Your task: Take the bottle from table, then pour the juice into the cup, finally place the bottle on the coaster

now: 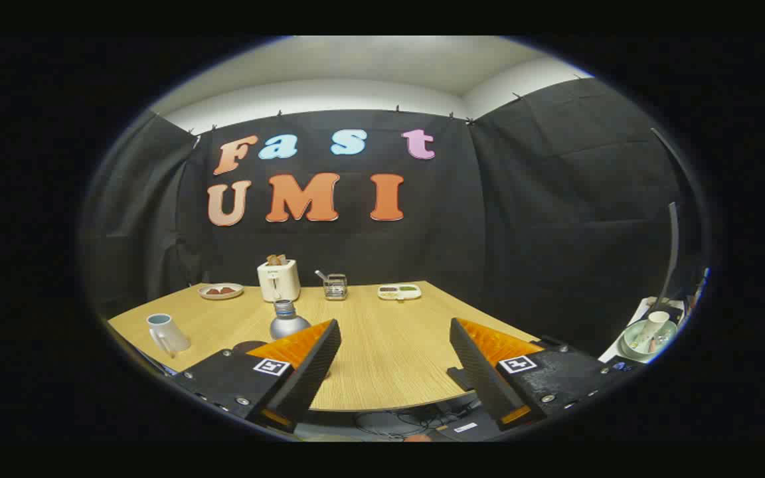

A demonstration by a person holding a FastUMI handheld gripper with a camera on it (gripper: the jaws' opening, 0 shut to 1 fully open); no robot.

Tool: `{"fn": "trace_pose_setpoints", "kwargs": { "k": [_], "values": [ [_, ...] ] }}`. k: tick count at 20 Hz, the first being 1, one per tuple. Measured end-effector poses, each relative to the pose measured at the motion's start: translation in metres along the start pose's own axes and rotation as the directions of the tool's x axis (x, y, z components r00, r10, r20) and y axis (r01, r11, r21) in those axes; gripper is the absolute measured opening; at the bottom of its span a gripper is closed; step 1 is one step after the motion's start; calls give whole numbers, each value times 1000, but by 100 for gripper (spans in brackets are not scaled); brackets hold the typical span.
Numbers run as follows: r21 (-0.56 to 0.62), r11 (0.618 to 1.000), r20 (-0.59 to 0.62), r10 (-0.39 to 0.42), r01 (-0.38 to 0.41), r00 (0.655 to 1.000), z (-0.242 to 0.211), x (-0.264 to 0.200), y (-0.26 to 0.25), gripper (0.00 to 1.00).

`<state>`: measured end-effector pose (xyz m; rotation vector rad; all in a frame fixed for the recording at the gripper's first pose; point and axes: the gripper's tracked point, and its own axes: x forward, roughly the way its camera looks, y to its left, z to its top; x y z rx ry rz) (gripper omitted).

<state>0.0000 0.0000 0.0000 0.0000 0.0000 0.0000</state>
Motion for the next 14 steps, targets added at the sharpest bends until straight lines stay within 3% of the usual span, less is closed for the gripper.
{"fn": "trace_pose_setpoints", "kwargs": {
  "k": [14],
  "values": [
    [-6, 999, -14, 35, -35, 999, -7, 2, 8, 98]
  ]
}}
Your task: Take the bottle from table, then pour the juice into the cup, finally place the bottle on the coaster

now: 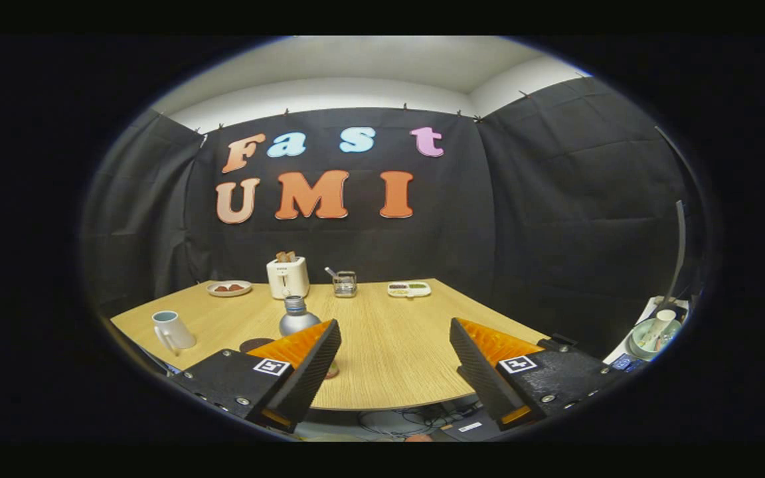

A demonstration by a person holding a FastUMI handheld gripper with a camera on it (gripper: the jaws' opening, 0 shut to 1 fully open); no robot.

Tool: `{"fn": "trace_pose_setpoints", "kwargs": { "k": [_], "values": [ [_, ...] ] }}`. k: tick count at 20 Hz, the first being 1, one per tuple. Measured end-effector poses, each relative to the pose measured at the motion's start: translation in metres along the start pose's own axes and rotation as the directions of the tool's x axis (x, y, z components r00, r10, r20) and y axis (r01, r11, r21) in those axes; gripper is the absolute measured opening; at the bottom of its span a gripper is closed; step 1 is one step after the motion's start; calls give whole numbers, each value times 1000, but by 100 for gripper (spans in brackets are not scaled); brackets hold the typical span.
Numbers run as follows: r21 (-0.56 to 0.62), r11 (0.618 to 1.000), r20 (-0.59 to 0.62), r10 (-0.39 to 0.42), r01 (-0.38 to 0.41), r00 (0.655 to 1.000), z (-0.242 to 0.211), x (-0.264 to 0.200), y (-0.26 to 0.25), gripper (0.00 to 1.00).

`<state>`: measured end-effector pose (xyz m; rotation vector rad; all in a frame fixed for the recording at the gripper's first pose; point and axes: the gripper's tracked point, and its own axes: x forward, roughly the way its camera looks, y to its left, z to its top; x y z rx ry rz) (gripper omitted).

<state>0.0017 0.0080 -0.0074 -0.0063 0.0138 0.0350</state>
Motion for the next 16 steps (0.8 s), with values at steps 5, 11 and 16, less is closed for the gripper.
{"fn": "trace_pose_setpoints", "kwargs": {
  "k": [5, 11, 16],
  "values": [
    [-12, 1000, -11, 15, -15, 1000, -5, 1, 7, 98],
    [-9, 998, -19, 54, -54, 998, -8, 3, 23, 98],
    [-25, 994, -30, 101, -102, 994, -14, 10, 45, 98]
  ]
}}
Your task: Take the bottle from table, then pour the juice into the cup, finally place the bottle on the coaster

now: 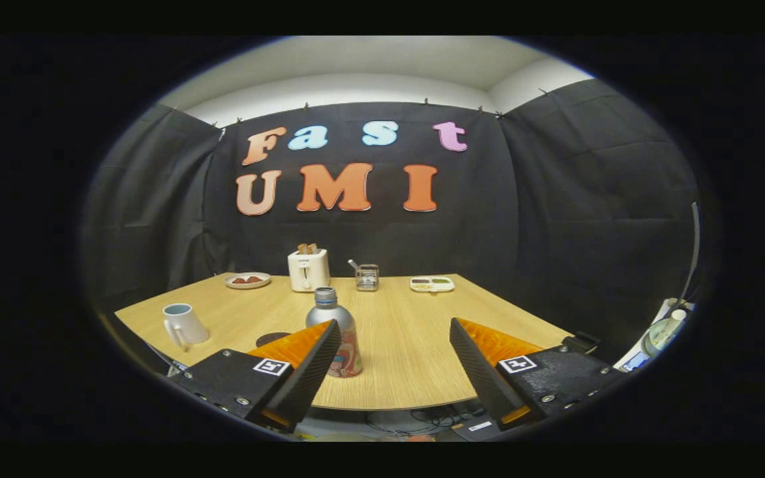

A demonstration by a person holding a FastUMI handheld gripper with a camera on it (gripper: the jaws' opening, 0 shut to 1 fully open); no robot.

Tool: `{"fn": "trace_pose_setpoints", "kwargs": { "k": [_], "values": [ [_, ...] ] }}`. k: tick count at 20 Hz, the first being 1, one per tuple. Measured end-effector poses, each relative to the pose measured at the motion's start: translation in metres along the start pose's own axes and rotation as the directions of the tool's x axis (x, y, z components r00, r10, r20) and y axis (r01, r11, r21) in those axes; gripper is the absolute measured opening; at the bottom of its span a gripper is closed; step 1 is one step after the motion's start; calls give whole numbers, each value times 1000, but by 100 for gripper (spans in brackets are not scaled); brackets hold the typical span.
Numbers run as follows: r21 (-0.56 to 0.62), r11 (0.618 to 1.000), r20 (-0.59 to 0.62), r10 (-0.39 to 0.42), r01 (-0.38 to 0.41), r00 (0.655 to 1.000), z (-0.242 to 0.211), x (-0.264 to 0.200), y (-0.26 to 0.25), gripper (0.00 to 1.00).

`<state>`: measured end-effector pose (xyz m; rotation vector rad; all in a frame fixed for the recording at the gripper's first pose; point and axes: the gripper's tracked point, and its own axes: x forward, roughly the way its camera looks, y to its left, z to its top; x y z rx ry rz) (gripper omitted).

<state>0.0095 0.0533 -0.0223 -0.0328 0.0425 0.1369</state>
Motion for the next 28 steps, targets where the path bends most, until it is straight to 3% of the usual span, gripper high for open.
{"fn": "trace_pose_setpoints", "kwargs": {
  "k": [14, 28],
  "values": [
    [-26, 994, -60, 100, -102, 993, -25, 49, 54, 98],
    [-33, 992, -186, 111, -119, 976, -79, 90, 70, 99]
  ]
}}
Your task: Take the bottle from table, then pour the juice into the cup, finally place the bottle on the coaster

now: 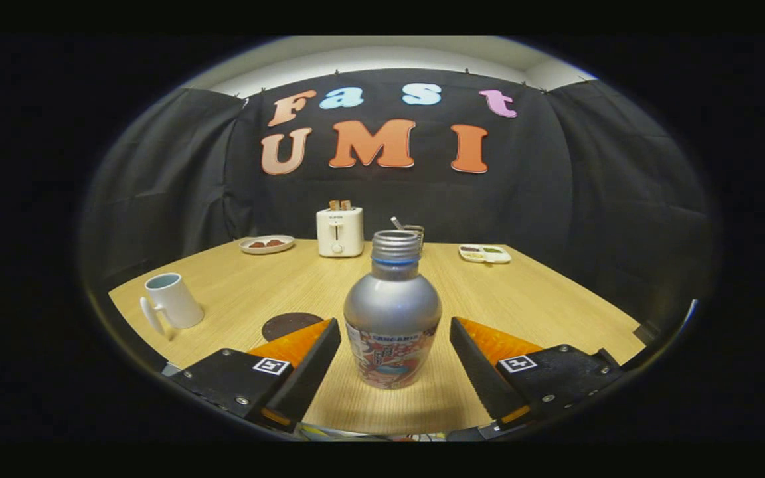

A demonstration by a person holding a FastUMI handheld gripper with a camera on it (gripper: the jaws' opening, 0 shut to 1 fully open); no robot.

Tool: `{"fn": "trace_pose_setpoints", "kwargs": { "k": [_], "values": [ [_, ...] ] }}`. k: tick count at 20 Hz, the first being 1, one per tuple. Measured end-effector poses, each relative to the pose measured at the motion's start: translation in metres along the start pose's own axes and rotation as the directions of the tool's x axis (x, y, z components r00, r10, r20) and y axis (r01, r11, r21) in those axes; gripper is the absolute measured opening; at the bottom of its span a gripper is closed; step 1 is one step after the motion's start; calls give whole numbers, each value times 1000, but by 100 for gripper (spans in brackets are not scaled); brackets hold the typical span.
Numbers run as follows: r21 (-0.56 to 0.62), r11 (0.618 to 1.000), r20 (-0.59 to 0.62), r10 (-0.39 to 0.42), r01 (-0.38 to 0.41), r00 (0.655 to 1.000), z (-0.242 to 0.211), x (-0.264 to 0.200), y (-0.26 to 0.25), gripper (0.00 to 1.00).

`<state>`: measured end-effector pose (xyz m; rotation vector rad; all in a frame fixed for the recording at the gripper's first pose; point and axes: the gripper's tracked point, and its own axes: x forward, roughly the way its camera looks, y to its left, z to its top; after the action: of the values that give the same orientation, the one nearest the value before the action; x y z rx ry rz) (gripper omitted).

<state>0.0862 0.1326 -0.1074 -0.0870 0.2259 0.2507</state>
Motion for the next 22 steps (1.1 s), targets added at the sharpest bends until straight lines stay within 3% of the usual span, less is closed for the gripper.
{"fn": "trace_pose_setpoints", "kwargs": {
  "k": [4, 9, 22],
  "values": [
    [8, 1000, -24, -4, 4, 1000, -9, 8, 0, 99],
    [3, 1000, -42, -3, 3, 999, -12, 10, 5, 78],
    [-182, 983, 7, 9, -8, 1000, 35, -4, 54, 76]
  ]
}}
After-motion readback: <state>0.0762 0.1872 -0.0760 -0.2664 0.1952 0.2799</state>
